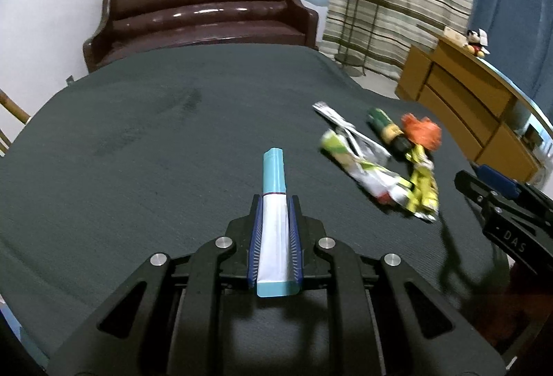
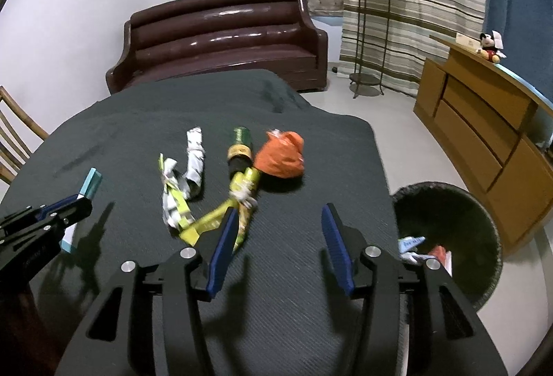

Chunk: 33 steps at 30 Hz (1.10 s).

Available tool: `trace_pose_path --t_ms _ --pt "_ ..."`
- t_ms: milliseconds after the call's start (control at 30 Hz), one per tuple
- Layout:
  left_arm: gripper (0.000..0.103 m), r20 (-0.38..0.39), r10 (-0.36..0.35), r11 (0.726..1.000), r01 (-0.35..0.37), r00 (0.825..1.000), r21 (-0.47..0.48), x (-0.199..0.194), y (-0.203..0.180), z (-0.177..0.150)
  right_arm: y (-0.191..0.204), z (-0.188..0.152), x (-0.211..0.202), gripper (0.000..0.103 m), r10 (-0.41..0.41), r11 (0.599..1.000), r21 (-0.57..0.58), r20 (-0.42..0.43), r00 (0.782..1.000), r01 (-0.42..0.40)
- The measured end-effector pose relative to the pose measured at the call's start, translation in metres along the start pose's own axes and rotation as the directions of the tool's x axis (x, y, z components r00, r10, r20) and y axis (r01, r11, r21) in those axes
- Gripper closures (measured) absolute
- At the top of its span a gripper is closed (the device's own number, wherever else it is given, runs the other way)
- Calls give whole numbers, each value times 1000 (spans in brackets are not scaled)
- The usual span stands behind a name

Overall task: Collect trash
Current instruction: 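Grasp the yellow wrapper with the right tool while the left tool holds the tube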

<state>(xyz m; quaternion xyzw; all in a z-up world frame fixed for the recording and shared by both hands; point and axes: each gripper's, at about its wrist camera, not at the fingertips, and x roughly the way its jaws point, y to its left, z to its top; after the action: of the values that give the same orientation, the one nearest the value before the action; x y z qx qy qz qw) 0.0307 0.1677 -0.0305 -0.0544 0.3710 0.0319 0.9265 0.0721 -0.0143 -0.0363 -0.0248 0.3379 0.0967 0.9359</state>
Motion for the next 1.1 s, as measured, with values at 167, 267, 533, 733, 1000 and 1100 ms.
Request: trace_pose_path --t_ms 167,267,533,733,1000,1100 --pt "88 21 20 1000 -20 1000 5 1 7 6 14 9 16 53 8 1000 -3 -29 1000 -9" --pt "88 22 20 1000 -20 1000 -1 5 11 10 17 9 21 53 11 1000 2 -50 999 -11" --pt "88 7 7 1000 -7 1000 -14 14 19 11 22 5 30 53 2 1000 -3 -116 993 -3" --pt "88 8 10 1000 -9 1000 -14 13 20 12 26 3 31 57 20 1000 -9 -146 989 -22" --pt "88 3 7 1000 -7 1000 -18 17 20 9 32 -4 25 74 48 998 -29 -153 987 -53" --pt "88 5 5 1000 -4 1000 -18 17 19 7 30 -5 21 76 48 998 -30 -139 989 -52"
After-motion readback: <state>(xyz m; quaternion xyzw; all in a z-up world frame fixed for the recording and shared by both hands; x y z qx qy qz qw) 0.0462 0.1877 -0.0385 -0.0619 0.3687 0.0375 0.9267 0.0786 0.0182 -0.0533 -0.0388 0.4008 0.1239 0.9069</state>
